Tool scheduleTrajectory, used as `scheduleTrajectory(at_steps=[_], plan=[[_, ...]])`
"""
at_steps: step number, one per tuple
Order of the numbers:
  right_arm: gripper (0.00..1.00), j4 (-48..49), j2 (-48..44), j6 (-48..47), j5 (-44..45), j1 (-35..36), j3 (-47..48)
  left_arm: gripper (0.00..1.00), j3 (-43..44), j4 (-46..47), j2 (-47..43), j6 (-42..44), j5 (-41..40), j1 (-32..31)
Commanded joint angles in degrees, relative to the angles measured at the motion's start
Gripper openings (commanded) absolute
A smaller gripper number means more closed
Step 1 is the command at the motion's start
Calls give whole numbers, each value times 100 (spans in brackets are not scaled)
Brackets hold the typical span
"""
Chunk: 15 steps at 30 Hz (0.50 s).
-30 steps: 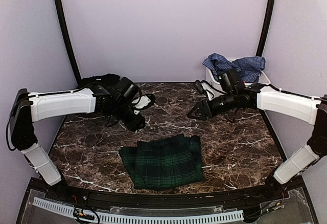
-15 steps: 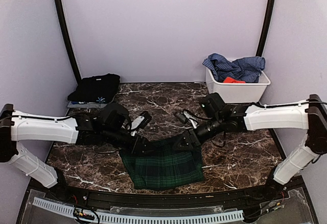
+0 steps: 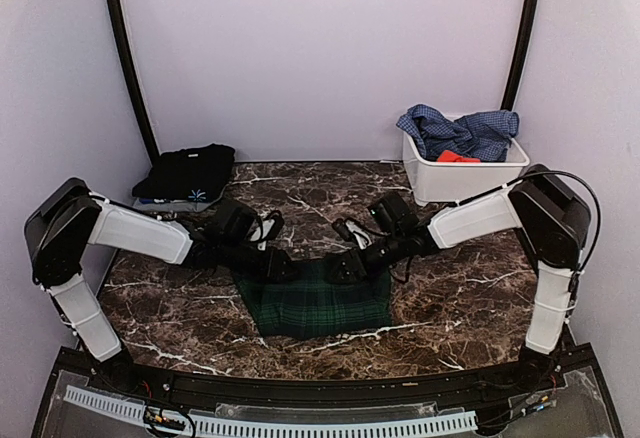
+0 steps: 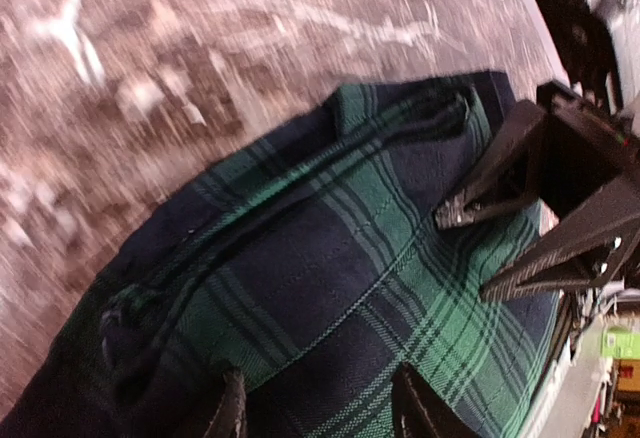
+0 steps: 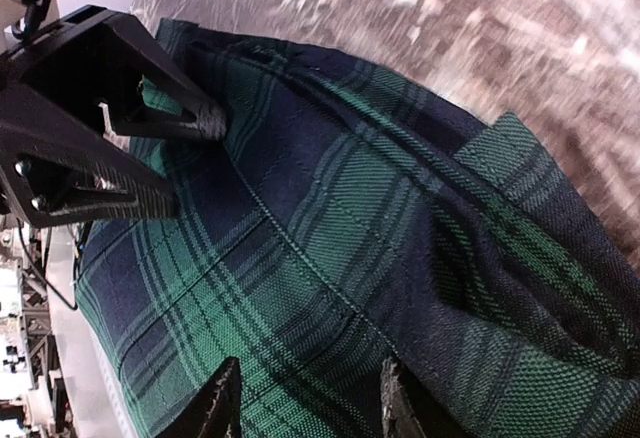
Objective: Fold and stack the mixed laundry pile
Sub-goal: Smooth out the square-folded skirt at the center of the board.
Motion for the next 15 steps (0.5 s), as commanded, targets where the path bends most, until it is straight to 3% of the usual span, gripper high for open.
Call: scheduleTrajectory(at_steps=[1, 7, 11, 15], plan=[[46, -438, 266, -151, 638, -258, 130, 50, 412, -402, 27, 382, -176, 261], [55, -905, -1501, 25, 276, -236, 36, 54, -27, -829, -1321, 150, -90, 259], [58, -1211, -2632, 408, 340, -223, -673, 58, -860, -1175, -2648, -180, -51, 237], [57, -1463, -3343, 905, 622, -182, -1647, 56, -1647, -1192, -3374, -570, -56, 91]])
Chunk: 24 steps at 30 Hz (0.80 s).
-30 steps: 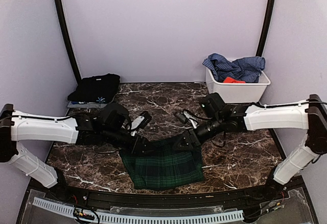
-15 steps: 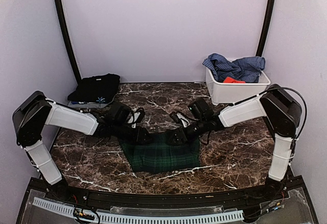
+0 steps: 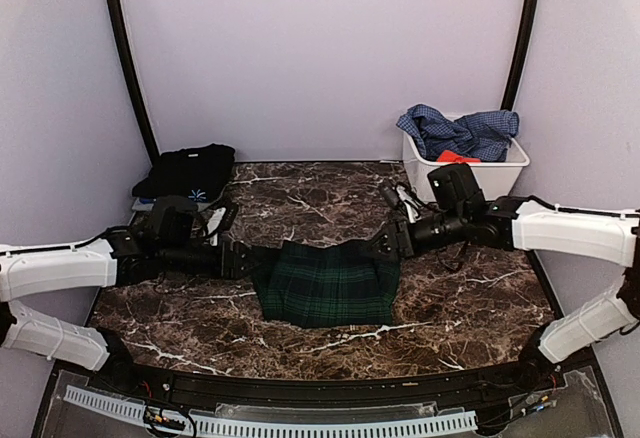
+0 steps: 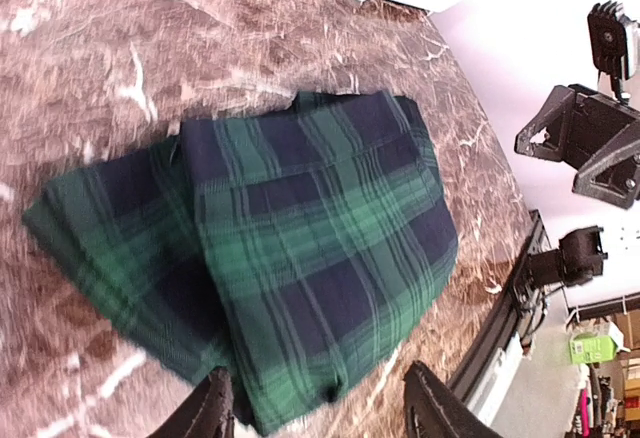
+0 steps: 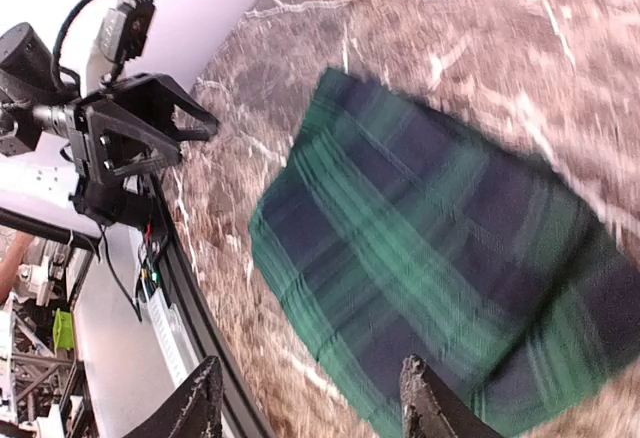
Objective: Fold and stack the mixed laundry pile
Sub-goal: Smooth out the square-folded skirt at the center of the board.
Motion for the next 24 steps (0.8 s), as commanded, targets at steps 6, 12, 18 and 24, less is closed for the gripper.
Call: scheduleTrajectory(at_steps=[6, 12, 18, 24], plan=[[56, -54, -658, 1122, 408, 216, -1934, 53, -1233, -22, -370, -576, -4, -477], [55, 194, -217, 1080, 556, 386, -2009, 51, -1347, 592, 244, -636, -57, -660], [54, 488, 325, 977, 470, 449, -1831, 49, -1326, 1087, 814, -598, 80, -775], [47, 652, 689, 899, 465, 484, -1739, 45, -1174, 1332, 1189, -459, 102, -802]])
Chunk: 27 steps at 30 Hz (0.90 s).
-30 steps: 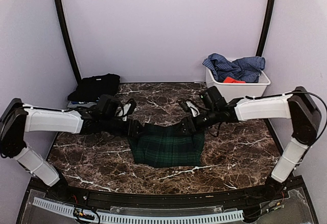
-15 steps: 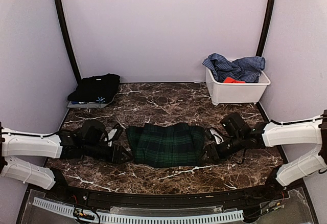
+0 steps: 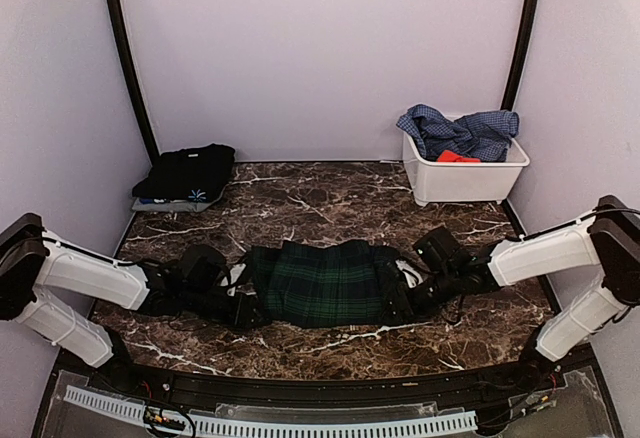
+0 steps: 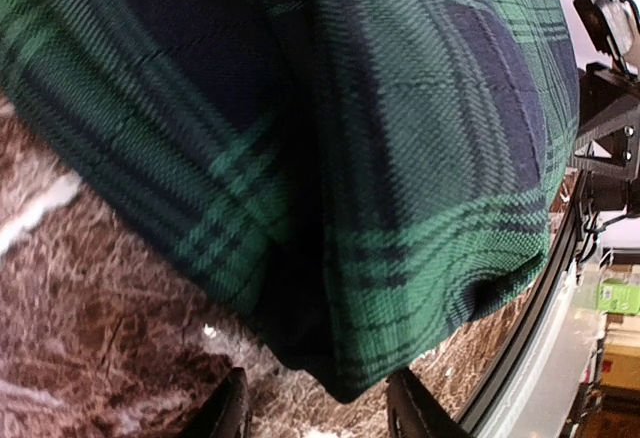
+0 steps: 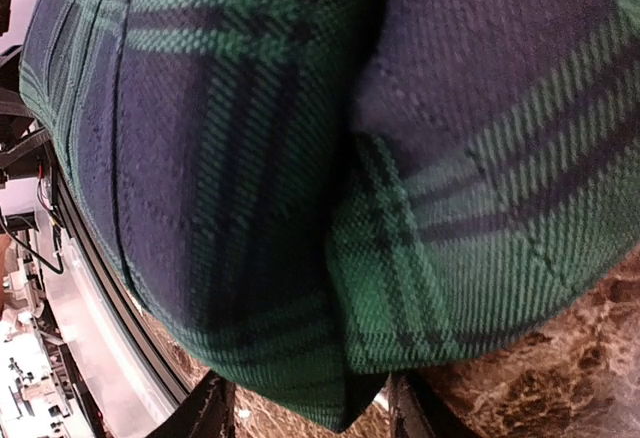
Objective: Fold and stack the mixed laundry pile
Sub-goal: Smooth out the square-folded skirt at the center of the board.
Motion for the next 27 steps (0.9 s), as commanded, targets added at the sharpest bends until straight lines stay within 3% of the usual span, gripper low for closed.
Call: scheduleTrajectory(at_steps=[1, 8, 10, 11, 12, 18, 27], plan=[[45, 285, 239, -74, 66, 52, 145, 42, 98, 349, 192, 136, 78, -30], [22, 165, 345, -193, 252, 52, 253, 17, 253, 292, 236, 282, 39, -29], [12, 107, 298, -201, 307, 52, 263, 8, 269, 253, 182, 323, 62, -30], [2, 60, 267, -207, 349, 47, 265, 2, 269, 229, 147, 339, 70, -30], [0, -9, 214, -210, 411, 43, 272, 1, 264, 149, 53, 359, 51, -30], [0, -428, -179, -212, 769, -78, 252, 0, 348, -865, -553, 657, -391, -9], [0, -1147, -486, -509, 1144, -403, 377, 0, 928, -2244, -388, 1139, -876, 0]])
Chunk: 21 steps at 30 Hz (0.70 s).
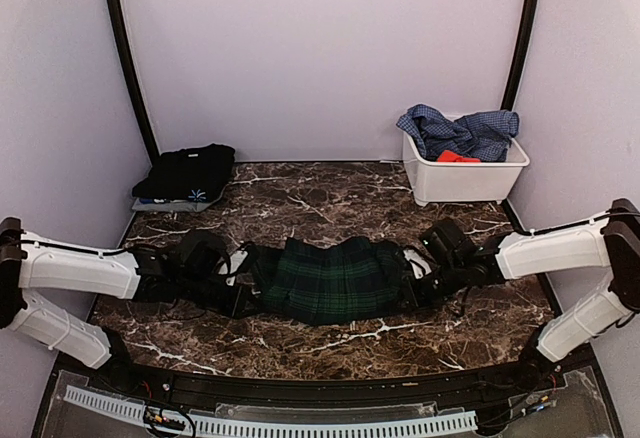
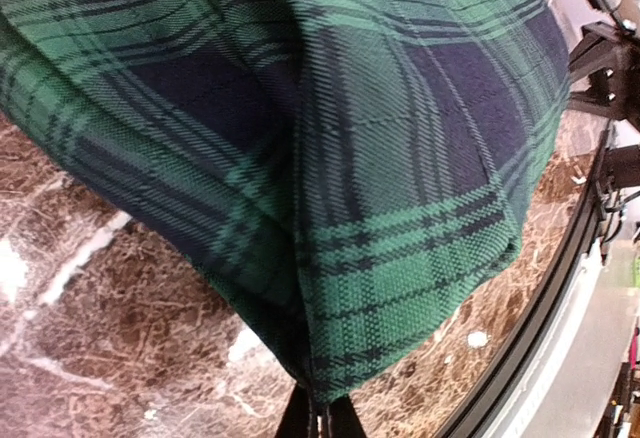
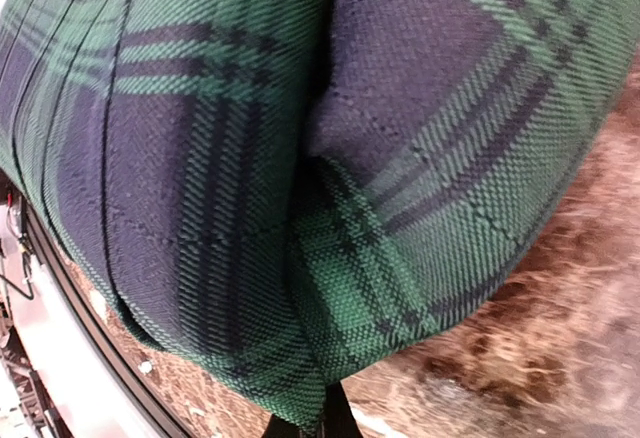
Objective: Fold and stack the mixed laundry pile
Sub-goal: Smooth out the square-folded skirt at the center of the board.
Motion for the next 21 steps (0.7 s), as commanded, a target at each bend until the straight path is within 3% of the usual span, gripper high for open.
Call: scheduleTrajectory(at_steps=[1, 9, 13, 15, 16, 19, 21], plan=[[0, -648, -291, -211, 536, -185, 170, 0, 441, -1152, 84, 326, -540, 5], [0, -944, -474, -409, 727, -439, 204, 0, 524, -1663, 86, 350, -792, -76], [0, -677, -225, -517, 80, -383, 168, 0, 569, -1508, 497, 437, -345, -257], [2, -622, -124, -605, -433, -277, 163, 8, 610, -1406, 689, 445, -65, -353], [15, -672, -144, -632, -619, -232, 169, 20, 632, -1390, 681, 433, -5, -382], [49, -1094, -616, -624, -697, -178, 279, 42, 607, -1233, 161, 351, 151, -418], [56, -1610, -1093, -640, -313, -183, 500, 50, 648, -1236, -356, 333, 23, -415]])
